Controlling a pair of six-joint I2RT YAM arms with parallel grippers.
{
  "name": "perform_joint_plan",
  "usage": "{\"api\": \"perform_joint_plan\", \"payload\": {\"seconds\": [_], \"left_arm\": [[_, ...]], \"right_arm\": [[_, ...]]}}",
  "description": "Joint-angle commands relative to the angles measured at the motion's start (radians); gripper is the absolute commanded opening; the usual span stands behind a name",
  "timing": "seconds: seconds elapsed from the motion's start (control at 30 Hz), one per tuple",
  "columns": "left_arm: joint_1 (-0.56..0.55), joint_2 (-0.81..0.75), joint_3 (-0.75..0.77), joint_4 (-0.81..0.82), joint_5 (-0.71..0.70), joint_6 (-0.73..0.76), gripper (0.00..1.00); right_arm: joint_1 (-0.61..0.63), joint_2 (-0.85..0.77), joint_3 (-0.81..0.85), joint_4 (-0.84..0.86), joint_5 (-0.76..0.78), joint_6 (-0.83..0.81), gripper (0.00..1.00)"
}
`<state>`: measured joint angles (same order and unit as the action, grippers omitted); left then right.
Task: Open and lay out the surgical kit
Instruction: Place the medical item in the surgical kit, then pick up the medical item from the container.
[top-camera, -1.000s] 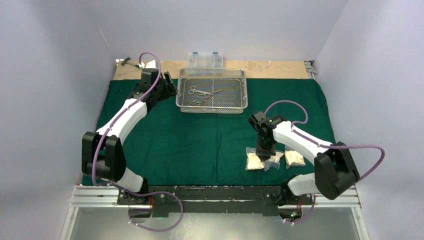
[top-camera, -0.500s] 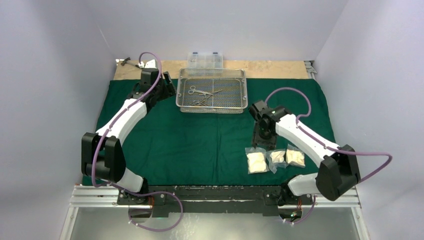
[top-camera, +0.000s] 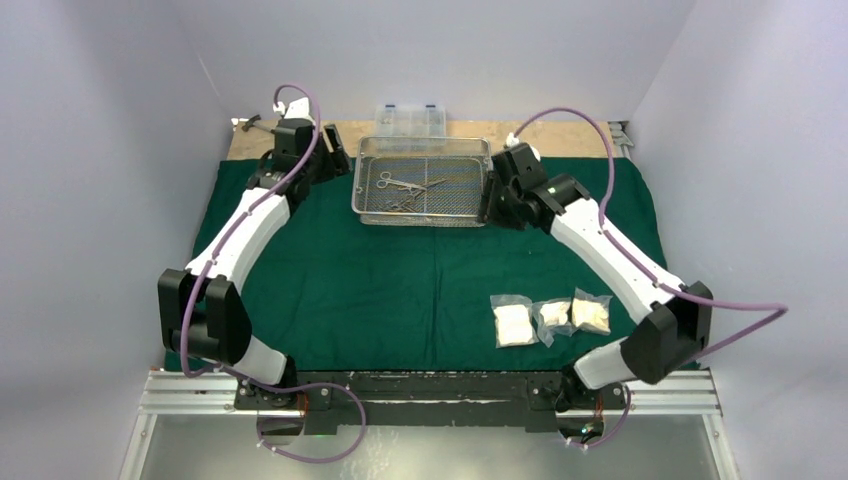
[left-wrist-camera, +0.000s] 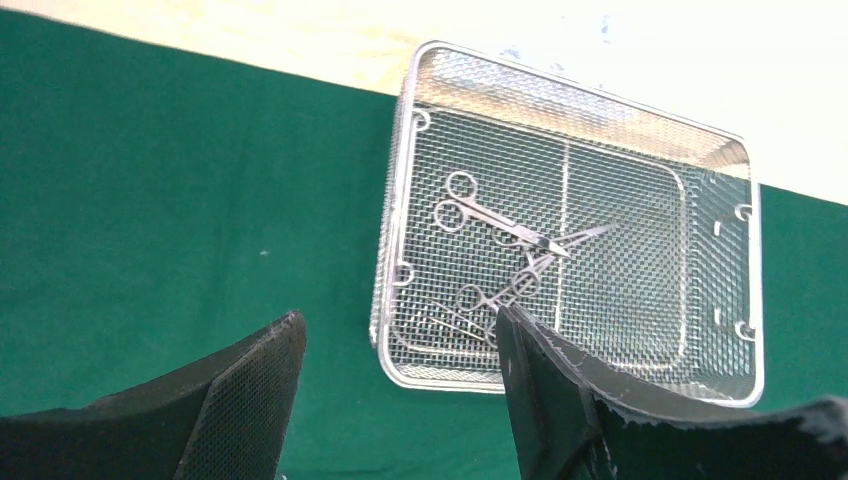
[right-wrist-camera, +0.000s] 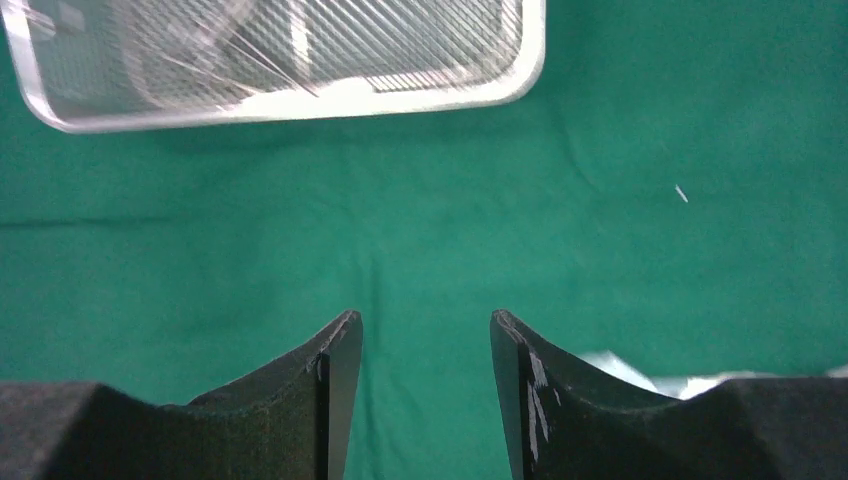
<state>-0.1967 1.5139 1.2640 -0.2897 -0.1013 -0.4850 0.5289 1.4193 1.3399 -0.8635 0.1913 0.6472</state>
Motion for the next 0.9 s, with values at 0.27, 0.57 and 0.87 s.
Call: {"api": "perform_joint_plan", "payload": {"seconds": [0.27,0.57,0.87], "left_arm": [[0.000,0.041,0.089,0.073,0.314,0.096,0.70],[0.000,0.102,0.138,0.018,0.222,0.059,0.70],[0.001,0.160,0.196,-0.029,0.243,0.033,0.70]], "right_arm": [[-0.001,0.381,0.298,0.468,-0.243,-0.232,0.52],[-0.001,0.689,0.508,0.714,-0.331,-0.492,0.51],[-0.001,0.854,0.566,0.900,-0.468,-0.808,0.48]]}}
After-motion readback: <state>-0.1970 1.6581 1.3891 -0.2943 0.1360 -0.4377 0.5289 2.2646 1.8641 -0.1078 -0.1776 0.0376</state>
